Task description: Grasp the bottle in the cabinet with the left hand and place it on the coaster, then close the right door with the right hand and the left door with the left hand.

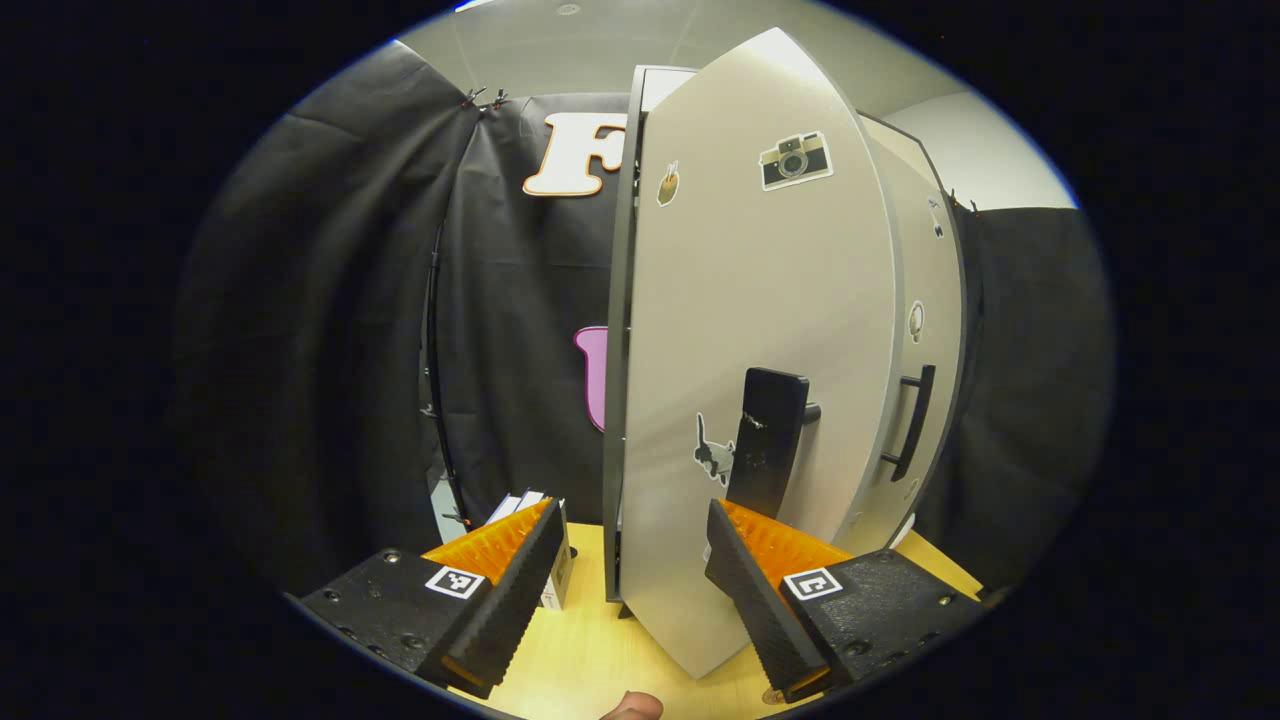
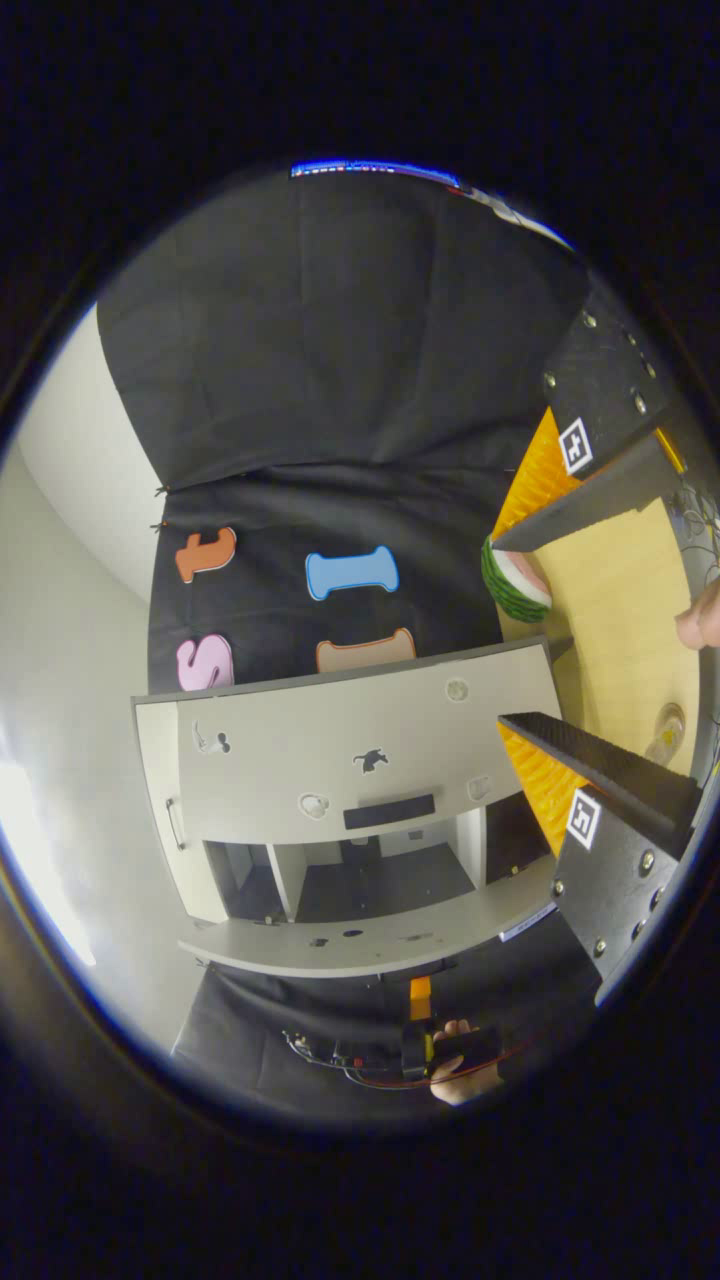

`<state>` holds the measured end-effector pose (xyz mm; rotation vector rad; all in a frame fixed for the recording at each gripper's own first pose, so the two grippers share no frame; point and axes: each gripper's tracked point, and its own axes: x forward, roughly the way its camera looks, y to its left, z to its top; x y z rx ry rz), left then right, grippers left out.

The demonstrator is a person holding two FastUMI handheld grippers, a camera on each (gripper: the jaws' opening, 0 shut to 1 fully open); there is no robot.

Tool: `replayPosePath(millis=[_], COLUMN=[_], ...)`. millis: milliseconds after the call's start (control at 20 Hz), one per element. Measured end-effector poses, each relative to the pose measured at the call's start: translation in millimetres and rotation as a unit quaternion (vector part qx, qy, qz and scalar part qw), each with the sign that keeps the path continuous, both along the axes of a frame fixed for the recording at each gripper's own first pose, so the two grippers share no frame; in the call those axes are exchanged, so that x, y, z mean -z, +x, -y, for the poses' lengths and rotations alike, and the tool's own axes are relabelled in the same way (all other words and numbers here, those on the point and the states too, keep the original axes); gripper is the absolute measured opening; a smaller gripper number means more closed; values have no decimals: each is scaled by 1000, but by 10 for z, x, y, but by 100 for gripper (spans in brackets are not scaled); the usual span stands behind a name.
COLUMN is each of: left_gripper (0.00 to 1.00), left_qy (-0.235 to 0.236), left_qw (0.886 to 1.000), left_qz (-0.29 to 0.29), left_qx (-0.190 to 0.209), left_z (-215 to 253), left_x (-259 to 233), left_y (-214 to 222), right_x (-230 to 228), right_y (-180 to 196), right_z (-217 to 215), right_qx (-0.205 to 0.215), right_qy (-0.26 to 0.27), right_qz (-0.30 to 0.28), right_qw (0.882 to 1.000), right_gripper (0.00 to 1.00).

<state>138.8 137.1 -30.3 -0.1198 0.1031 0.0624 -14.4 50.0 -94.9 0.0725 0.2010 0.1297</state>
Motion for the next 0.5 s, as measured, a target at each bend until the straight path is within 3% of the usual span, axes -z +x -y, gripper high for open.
replayPosePath(millis=[50, 150, 200, 250, 350, 400, 500], left_gripper=[89, 93, 89, 93, 89, 93, 93], left_qy=[0, 4, 6, 6, 5, 4, 1], left_qw=[1000, 1000, 1000, 1000, 1000, 1000, 999], left_qz=[2, 6, 8, 11, 9, 9, 13], left_qx=[2, 6, 9, 13, 22, 28, 37], left_z=[34, 103, 147, 186, 277, 329, 444], left_x=[-4, -9, -4, -2, 25, 40, 42], left_y=[21, 54, 73, 89, 142, 176, 245], right_x=[-8, 4, 7, 1, -18, -28, -75], right_y=[29, 102, 130, 152, 210, 237, 293], right_z=[-13, -47, -41, -53, -74, -68, -40], right_qx=[-1, -4, -5, -8, -11, -12, -10], right_qy=[1, -2, -6, -8, -10, -11, -9], right_qz=[0, -1, -1, 1, 3, 5, 13], right_qw=[1000, 1000, 1000, 1000, 1000, 1000, 1000], right_gripper=[99, 99, 98, 99, 99, 99, 98])
